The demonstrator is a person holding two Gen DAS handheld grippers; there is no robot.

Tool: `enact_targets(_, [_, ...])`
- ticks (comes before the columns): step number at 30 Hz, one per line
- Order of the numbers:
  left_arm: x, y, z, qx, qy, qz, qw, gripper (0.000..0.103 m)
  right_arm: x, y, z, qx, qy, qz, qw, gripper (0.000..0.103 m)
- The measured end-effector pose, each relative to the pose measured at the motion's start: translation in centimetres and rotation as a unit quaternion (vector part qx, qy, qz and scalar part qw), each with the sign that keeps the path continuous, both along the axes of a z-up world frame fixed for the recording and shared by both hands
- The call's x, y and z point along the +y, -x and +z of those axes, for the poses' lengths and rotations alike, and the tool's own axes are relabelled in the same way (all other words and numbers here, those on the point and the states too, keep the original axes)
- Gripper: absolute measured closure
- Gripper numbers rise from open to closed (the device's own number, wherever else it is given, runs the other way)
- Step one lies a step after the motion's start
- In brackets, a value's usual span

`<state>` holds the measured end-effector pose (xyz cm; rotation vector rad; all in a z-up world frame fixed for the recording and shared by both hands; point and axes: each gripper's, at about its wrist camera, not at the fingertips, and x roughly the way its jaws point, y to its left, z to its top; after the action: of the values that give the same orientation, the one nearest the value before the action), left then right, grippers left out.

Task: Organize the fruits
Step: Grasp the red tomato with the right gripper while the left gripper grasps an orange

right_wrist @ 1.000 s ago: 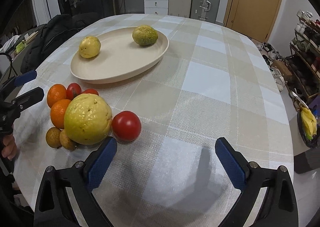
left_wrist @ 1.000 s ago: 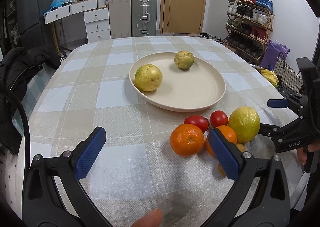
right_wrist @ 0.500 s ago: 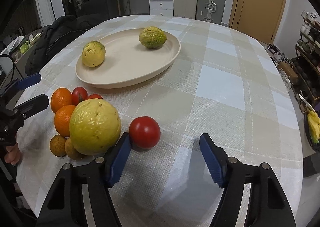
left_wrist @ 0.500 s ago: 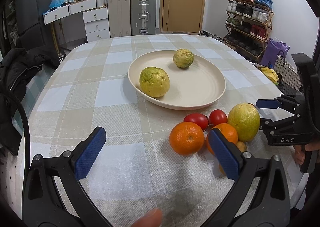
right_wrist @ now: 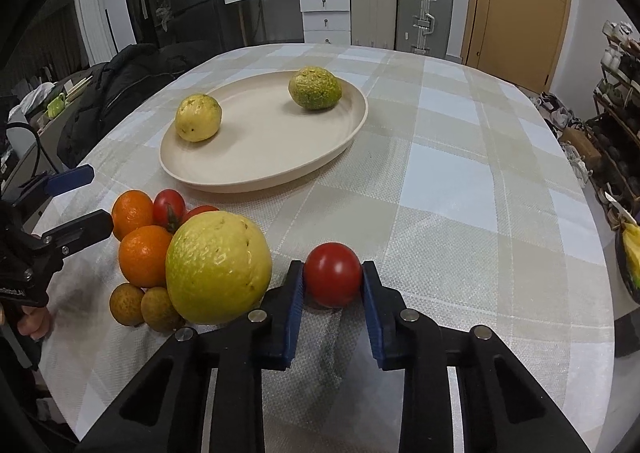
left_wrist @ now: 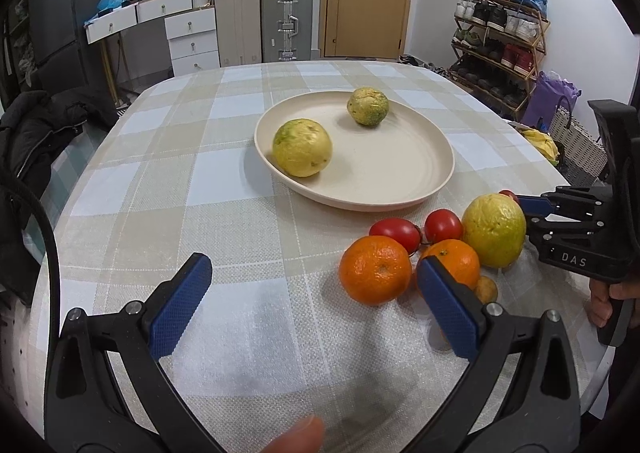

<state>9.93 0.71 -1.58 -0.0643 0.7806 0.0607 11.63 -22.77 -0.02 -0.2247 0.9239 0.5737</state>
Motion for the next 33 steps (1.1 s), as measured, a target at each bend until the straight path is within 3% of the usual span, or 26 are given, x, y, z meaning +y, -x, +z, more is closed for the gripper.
enact_targets(8, [0.4, -0.4, -0.4, 0.012, 0.017, 0.001, 0.9998, 0.001, -0.2, 0.2, 0.6, -0.014, -0.003, -0.007, 1.000, 0.075])
enact_targets(13, [-0.4, -0.7, -0.7, 0.024, 0.006, -0.008, 0.9997, 0.001, -0.9, 0.0, 1.0, -0.017, -0.011, -0.020, 1.000, 0.075])
enact_targets(20, [-0.3, -1.3, -1.2, 0.037, 0.019, -0.018, 0.9990, 0.013, -1.6, -0.1, 1.5, -0.023, -0.018, -0.027, 0.999, 0.075])
enact_targets(26, [-0.3, -1.6, -1.4, 0.036, 0.058, -0.048, 0.9965, 0.042, -1.7, -0.1, 1.6, -0.023, -0.021, -0.026, 0.999, 0.075])
enact_targets(28, [-0.5, -1.5, -1.3, 0.035, 0.077, -0.065, 0.9943, 0.062, -1.6, -0.1, 1.6, -0.023, -0.020, -0.025, 0.999, 0.075])
enact_targets(33, [-1.0, -1.2, -1.2, 0.034, 0.070, -0.073, 0.9943, 0.065, -1.4, 0.2, 1.7, -0.026, -0.022, -0.022, 0.999, 0.075])
